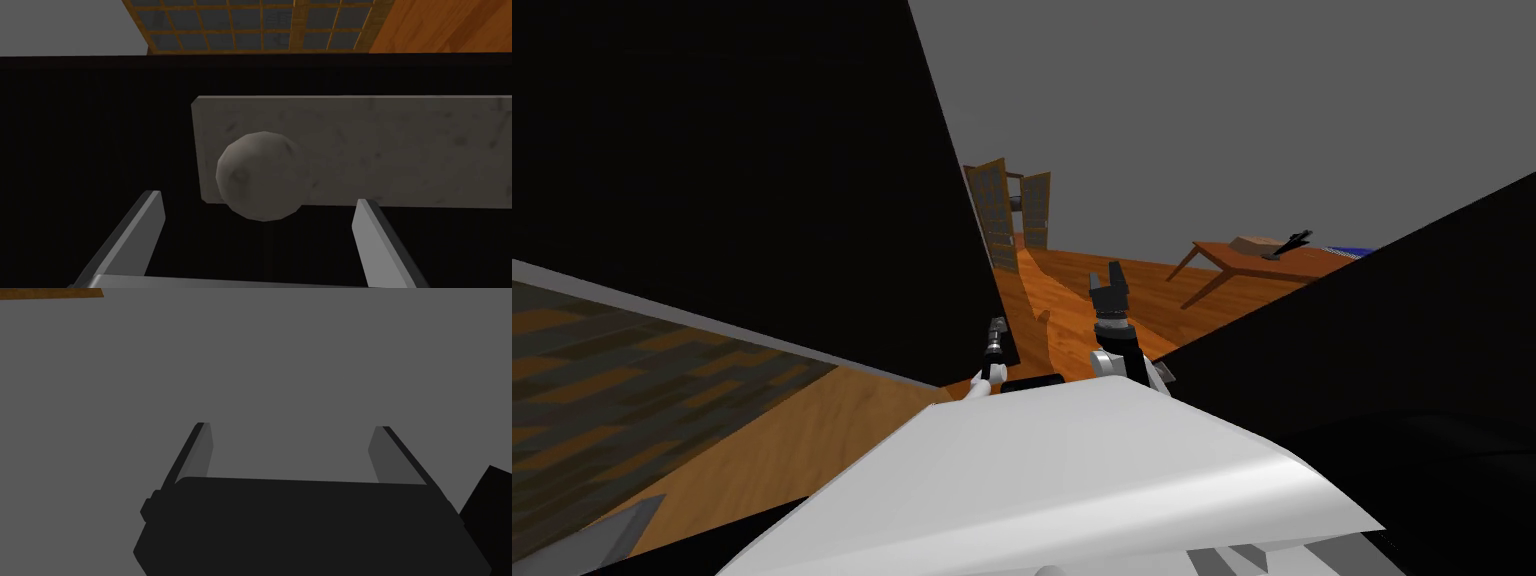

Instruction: Push the door open

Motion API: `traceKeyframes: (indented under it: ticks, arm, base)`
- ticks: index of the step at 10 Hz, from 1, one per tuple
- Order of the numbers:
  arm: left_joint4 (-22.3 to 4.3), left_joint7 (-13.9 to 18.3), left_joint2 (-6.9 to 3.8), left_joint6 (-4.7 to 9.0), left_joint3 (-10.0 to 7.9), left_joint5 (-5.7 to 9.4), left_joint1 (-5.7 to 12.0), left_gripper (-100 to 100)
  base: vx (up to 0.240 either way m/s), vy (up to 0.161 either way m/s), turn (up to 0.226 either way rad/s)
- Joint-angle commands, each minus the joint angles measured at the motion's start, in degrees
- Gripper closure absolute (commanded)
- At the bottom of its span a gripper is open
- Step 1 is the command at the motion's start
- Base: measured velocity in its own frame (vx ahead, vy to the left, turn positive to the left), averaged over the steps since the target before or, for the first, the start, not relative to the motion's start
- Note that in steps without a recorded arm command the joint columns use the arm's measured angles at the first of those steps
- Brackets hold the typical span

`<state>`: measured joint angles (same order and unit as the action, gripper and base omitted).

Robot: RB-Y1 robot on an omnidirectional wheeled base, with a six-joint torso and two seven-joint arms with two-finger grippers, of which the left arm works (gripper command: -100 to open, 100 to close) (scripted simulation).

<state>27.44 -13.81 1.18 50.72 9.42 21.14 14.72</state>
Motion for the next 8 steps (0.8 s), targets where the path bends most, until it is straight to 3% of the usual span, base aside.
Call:
traceKeyframes:
  ticks: [1,6,7,8]
  arm:
    - [0.2,0.0,-0.06,-0.22,0.07,-0.04,-0.02,100]
    - [0.2,0.0,-0.06,-0.22,0.07,-0.04,-0.02,100]
    - [0.1,-0.4,-1.27,-0.24,-0.72,0.7,-0.03,100]
    - [-1.0,1.1,-1.99,-0.12,-0.14,-0.91,0.57,-100]
  base:
    - [-0.016,0.004,-0.023]
    - [-0.013,0.007,-0.005]
    - [0.104,-0.035,0.084]
    - [0.06,0.026,0.215]
